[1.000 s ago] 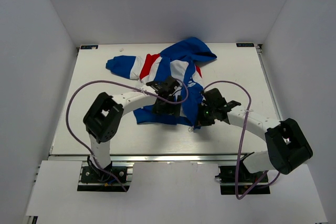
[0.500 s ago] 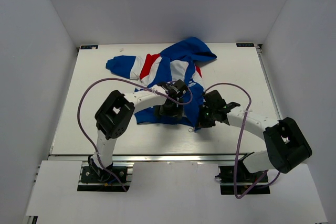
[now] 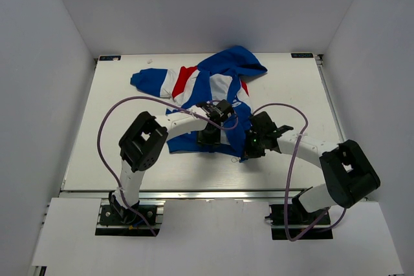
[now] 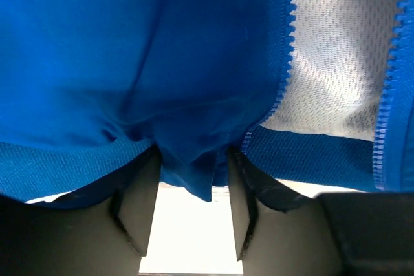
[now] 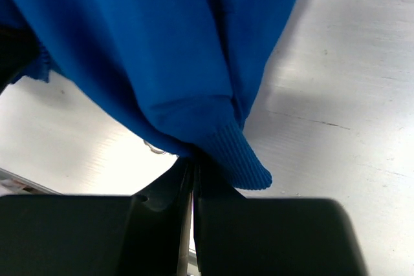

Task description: Zip up the jacket

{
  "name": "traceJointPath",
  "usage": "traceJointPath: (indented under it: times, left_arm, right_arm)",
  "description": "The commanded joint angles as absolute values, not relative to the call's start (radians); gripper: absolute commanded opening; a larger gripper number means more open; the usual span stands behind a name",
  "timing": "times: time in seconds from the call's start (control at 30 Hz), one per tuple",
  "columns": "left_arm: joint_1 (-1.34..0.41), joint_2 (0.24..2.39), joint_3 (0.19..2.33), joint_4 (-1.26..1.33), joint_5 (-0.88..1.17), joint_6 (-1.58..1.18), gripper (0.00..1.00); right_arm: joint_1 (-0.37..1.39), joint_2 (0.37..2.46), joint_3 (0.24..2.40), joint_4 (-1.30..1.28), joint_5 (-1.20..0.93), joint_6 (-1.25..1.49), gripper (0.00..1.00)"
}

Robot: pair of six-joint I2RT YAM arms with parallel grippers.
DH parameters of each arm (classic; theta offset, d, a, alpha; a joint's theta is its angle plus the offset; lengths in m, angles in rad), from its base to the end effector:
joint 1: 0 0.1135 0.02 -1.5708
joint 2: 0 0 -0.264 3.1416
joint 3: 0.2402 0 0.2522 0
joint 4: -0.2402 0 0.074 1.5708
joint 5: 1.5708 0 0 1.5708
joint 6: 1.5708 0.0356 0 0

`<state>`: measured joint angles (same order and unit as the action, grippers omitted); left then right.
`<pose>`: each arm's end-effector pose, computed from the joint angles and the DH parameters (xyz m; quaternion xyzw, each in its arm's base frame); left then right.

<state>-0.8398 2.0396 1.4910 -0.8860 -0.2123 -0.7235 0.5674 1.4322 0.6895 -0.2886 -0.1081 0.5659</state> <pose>0.2689 -0.2886 0.1647 0.0505 0.9908 0.0274 0.1225 0.2178 0.1434 0.1596 -0.0151 0.9624 0.1868 0.1966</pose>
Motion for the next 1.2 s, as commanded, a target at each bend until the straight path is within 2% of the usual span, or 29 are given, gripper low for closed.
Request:
traceJointPath:
  times: [0.0,0.1,0.13,0.17,0.77,1.03,1.17]
  left_arm:
    - [-0.838,2.017,1.45,-0.899,-0.268,-0.709,0.54]
    - [-0.836,2.005,1.437,-0.893,-0.262,-0.706,0.46]
    - [-0.836,2.002,1.434,-0.891,-0.262,-0.706,0.4]
    - [-0.836,1.997,1.43,-0.888,-0.261,-0.706,0.39]
    - [-0.835,1.87,1.341,-0.871,-0.14,-0.615,0.33]
    - [-0.836,1.882,1.313,-0.853,-0.074,-0.563,0.45]
    - [-0.835,1.876,1.296,-0.835,-0.074,-0.561,0.4]
  right_arm:
    - [0.551,1.456,0.692,-0.295,-0.078,0.581,0.0]
    - [0.543,1.47,0.695,-0.301,-0.078,0.58,0.0]
    - [0.54,1.471,0.695,-0.301,-0.078,0.583,0.0]
    - [0.54,1.476,0.693,-0.302,-0.078,0.583,0.0]
    - [0.488,1.565,0.741,-0.327,-0.046,0.584,0.0]
    - [0.485,1.577,0.749,-0.33,-0.052,0.584,0.0]
    - [0.486,1.577,0.747,-0.327,-0.051,0.584,0.0]
